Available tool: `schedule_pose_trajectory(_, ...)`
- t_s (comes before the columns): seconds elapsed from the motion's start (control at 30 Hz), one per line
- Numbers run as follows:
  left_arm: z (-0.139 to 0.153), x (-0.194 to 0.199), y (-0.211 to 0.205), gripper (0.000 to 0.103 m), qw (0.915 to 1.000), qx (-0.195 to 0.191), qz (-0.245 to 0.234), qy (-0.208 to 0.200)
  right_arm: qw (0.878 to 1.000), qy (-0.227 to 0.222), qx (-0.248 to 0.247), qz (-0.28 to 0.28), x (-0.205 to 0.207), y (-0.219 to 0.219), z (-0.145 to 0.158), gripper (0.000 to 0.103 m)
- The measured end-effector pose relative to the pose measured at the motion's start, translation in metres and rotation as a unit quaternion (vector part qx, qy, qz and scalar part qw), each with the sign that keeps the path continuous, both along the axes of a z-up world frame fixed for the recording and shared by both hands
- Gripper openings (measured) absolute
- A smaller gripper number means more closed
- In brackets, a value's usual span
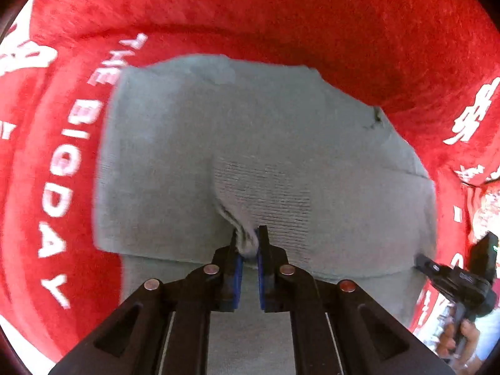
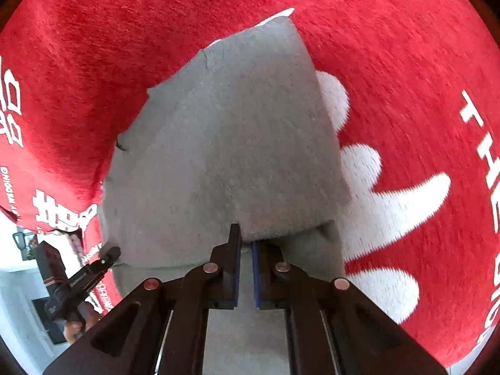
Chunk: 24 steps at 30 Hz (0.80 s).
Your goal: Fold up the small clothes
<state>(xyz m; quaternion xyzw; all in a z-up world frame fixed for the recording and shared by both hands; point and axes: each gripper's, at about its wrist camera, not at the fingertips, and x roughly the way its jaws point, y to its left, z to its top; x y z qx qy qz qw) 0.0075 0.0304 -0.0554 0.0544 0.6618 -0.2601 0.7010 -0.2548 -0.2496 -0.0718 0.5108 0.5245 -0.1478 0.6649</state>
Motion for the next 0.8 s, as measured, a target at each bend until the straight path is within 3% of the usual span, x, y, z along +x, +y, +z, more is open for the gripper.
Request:
schedule_pose_trajectory(0.1, 0.013, 0.005, 0.01, 0.008, 0.9997, 0.015, -0.002, -0.018, 1.0, -0.012, -0.018, 0.017, -0.01, -0.003, 0.02, 0.01)
schedule_pose_trajectory(0.17, 0.018, 0.008, 0.014, 0.008, 0.9991, 0.03, -0.003, -0.03, 0.999, -0.032, -0.031, -0.003, -0.02, -0.014, 0.033, 0.013)
schedule_pose_trajectory(0.2, 0.021, 0.009, 0.016, 0.008, 0.9986, 0.037, -0.005, -0.037, 0.998, -0.039, -0.041, -0.028, -0.027, -0.025, 0.039, 0.025)
schedule_pose_trajectory(0.23, 0.026, 0.01, 0.017, 0.008, 0.9983, 0.038, -0.007, -0.043, 0.997, -0.043, -0.046, -0.05, -0.029, -0.032, 0.04, 0.047)
schedule_pose_trajectory(0.3, 0.032, 0.011, 0.018, 0.008, 0.9984, 0.03, -0.009, -0.048, 0.994, -0.042, -0.041, -0.088, -0.034, -0.05, 0.034, 0.059)
schedule_pose_trajectory(0.37, 0.032, 0.012, 0.016, 0.008, 0.9984, 0.026, -0.015, -0.048, 0.995, -0.032, -0.022, -0.096, -0.027, -0.064, 0.015, 0.059)
schedule_pose_trajectory(0.47, 0.022, 0.008, 0.0, 0.008, 0.9983, 0.031, -0.023, -0.043, 0.997, -0.019, 0.022, -0.073, -0.004, -0.064, -0.012, 0.046)
schedule_pose_trajectory(0.5, 0.016, 0.005, -0.008, 0.008, 0.9983, 0.033, -0.025, -0.042, 0.998, -0.006, 0.03, -0.056, 0.004, -0.061, -0.018, 0.018)
schedule_pose_trajectory(0.53, 0.011, 0.002, -0.012, 0.008, 0.9979, 0.041, -0.03, -0.041, 0.999, 0.0, 0.02, -0.043, 0.008, -0.059, -0.015, 0.011)
schedule_pose_trajectory(0.67, -0.001, -0.002, -0.015, 0.008, 0.9967, 0.059, -0.032, -0.046, 0.994, 0.015, -0.102, 0.039, 0.024, -0.054, 0.018, 0.011)
schedule_pose_trajectory(0.8, -0.009, 0.001, -0.013, 0.008, 0.994, 0.078, -0.036, -0.067, 0.994, 0.044, -0.087, 0.043, 0.018, -0.061, -0.005, 0.011)
